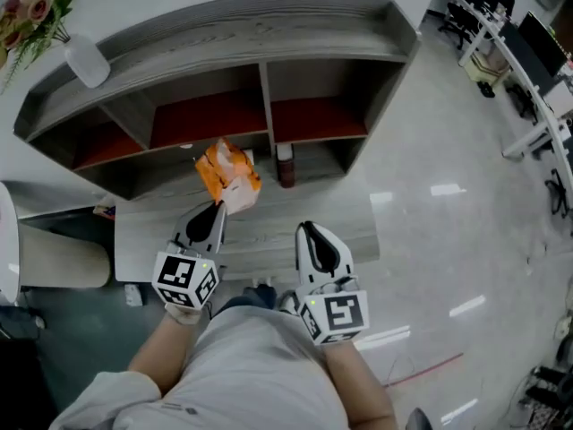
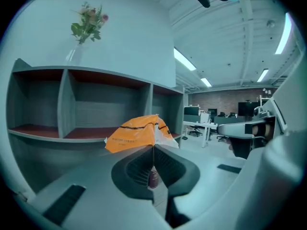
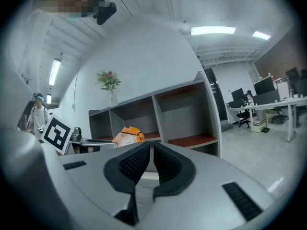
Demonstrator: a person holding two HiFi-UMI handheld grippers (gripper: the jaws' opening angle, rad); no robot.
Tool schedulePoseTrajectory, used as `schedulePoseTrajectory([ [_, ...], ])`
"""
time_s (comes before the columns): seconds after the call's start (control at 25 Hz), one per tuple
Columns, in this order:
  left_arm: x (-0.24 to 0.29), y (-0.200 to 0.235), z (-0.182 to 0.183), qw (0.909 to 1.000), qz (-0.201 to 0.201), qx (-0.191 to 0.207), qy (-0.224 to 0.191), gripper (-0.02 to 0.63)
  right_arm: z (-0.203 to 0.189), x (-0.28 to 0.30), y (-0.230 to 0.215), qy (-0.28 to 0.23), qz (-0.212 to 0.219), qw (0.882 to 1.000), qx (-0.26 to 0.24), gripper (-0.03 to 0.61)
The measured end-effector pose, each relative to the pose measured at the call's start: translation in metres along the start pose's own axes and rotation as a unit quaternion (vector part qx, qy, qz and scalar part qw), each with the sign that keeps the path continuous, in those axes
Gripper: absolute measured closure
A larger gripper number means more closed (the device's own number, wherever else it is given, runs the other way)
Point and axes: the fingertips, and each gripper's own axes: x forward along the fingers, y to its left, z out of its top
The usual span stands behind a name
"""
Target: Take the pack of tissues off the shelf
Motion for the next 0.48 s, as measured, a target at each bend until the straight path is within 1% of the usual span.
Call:
schedulePoseTrajectory([
  [0.12,0.017,-0.029,0.007,0.9988,-0.049,0.01,0.001,0.595,0.002,-0.008,-0.02,-0.006,-0.032,0.999,0.002,0.543],
  [0.24,0.032,-0.054,0.013,0.9959,-0.09,0.01,-0.001,0.595,0.008,-0.015,-0.038,-0.013,-0.059,0.998,0.003,0.543],
  [0.48,0.054,-0.091,0.024,0.9878,-0.156,0.011,-0.007,0.595,0.017,-0.025,-0.063,-0.024,-0.101,0.995,-0.002,0.543],
])
